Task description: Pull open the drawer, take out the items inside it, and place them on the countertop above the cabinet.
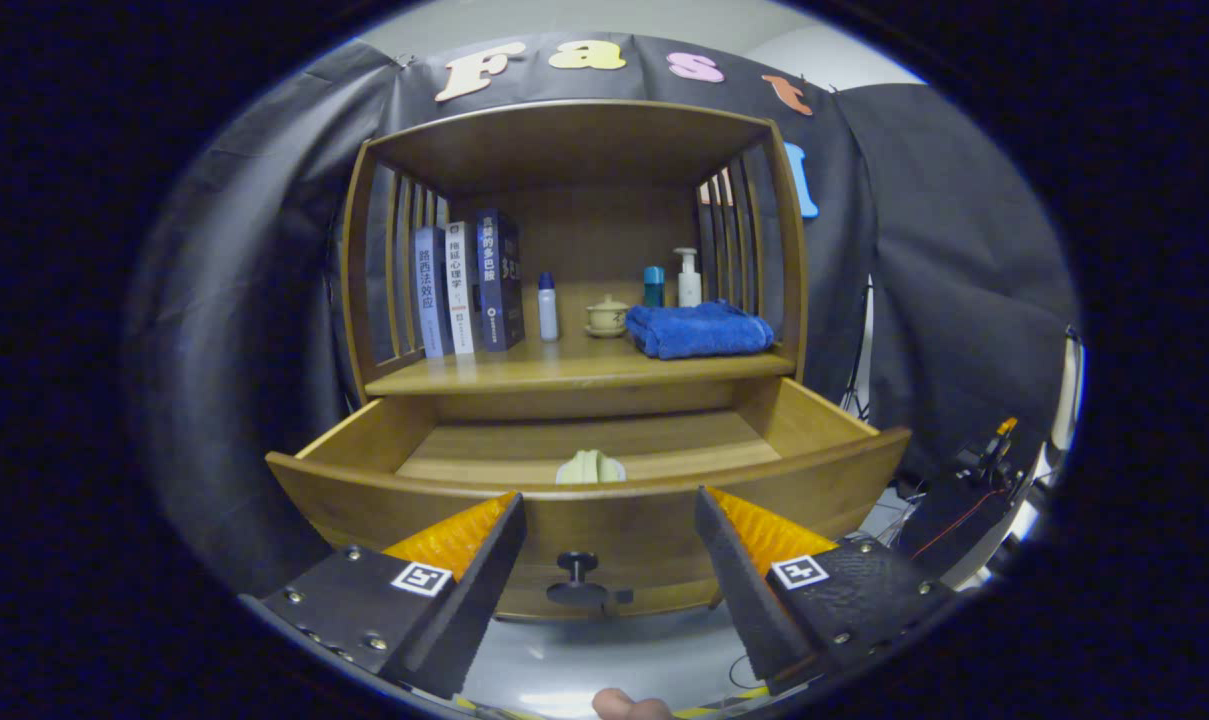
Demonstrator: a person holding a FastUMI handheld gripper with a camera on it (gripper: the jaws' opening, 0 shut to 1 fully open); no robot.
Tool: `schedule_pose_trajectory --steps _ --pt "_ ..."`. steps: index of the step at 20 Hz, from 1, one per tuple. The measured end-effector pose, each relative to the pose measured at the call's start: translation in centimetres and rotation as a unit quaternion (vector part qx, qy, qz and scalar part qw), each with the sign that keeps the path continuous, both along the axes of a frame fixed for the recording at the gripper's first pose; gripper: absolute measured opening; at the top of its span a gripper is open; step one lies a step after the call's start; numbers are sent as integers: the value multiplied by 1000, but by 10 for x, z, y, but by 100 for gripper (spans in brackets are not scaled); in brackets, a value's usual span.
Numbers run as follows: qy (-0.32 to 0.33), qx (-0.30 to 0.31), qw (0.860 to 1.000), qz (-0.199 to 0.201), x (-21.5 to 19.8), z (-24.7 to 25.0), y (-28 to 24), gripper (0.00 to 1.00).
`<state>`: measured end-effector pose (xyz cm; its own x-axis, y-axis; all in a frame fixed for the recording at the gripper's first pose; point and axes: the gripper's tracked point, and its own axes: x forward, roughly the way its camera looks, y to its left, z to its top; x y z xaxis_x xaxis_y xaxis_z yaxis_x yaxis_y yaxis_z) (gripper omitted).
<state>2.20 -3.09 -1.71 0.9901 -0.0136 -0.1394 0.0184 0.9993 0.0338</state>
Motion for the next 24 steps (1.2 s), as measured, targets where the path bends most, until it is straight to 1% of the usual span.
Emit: schedule_pose_trajectory --steps 4,5,8,11,15,18,19,20,21,23,24 --pt "5 -5 1000 14 17 41 1 100" --pt "7 -8 1000 14 26 51 -1 100" --pt "41 -20 999 17 61 58 -3 100" --pt "97 -28 995 26 91 46 0 100" --pt "163 -38 985 44 119 19 13 100" --pt "229 -35 971 57 130 -14 26 100" --pt "245 -44 967 55 133 -23 27 98" --pt "256 -56 963 54 133 -28 24 98" --pt "271 -62 959 52 138 -38 23 92" --pt "306 -41 950 47 139 -53 28 80" --pt "323 -29 945 49 137 -62 30 65"
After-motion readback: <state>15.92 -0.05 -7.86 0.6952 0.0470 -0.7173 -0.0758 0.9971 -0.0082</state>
